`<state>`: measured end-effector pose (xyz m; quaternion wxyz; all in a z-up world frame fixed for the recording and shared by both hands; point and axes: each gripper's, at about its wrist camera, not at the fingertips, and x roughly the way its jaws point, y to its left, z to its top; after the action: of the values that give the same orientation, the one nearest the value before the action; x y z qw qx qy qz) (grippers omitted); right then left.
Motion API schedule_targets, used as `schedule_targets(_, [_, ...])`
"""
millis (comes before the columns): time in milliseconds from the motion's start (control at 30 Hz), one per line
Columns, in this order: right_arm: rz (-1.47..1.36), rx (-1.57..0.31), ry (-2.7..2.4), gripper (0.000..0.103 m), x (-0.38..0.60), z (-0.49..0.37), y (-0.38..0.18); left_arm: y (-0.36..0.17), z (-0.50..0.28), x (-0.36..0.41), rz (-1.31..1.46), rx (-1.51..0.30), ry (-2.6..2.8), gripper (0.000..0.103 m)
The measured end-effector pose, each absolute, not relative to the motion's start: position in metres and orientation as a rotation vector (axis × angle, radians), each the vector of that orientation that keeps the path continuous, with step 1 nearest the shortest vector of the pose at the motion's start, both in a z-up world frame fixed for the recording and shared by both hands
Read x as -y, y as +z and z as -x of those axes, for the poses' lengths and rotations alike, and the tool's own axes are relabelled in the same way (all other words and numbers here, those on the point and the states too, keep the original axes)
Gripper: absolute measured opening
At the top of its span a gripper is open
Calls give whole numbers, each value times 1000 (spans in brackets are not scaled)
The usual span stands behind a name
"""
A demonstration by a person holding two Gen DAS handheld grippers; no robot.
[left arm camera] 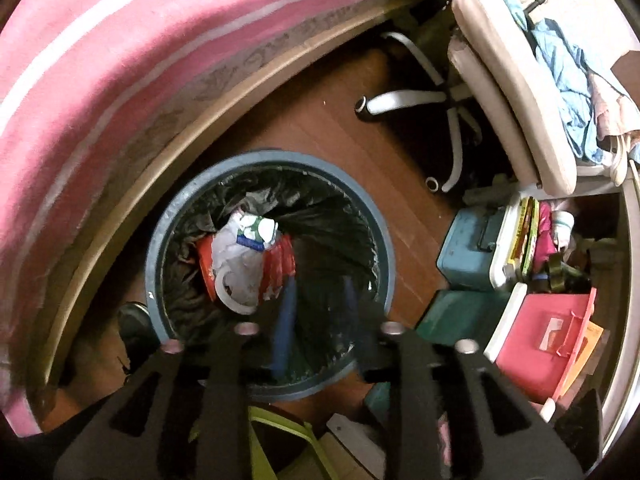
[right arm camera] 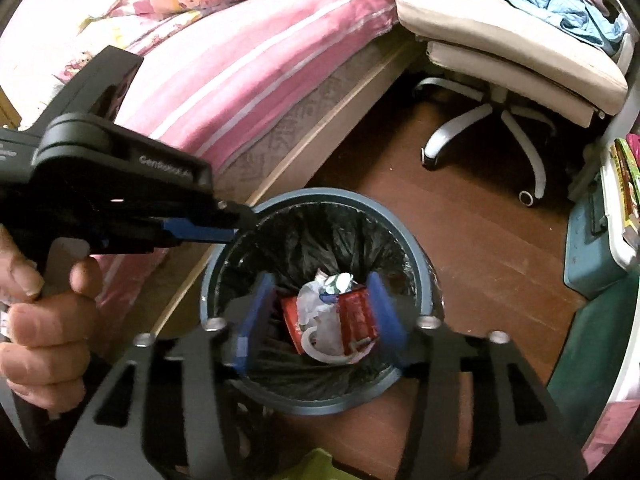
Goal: Collect trash
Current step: 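Open both grippers to drop the tissue pack and red wrapper into the bin, then move both grippers back to the pink clothespin and white tissues on the bed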
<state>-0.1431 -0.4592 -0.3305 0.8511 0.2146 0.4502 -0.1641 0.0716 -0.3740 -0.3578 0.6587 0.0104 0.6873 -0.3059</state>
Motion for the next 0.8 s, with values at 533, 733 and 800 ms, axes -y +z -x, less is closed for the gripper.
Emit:
schedule_targets(533, [-206,-790,-314,85,410,141,-260,-284,-67,332,60,-1356,-687,77])
schedule_targets(733, [-196,-756,-283,85,397,131,-224,-244,-68,294,203,-1216,-700,84])
schedule_targets(800, [-187,-755,-287,85,391,128,-216,-239,-71,283,260,-1207,-688,84])
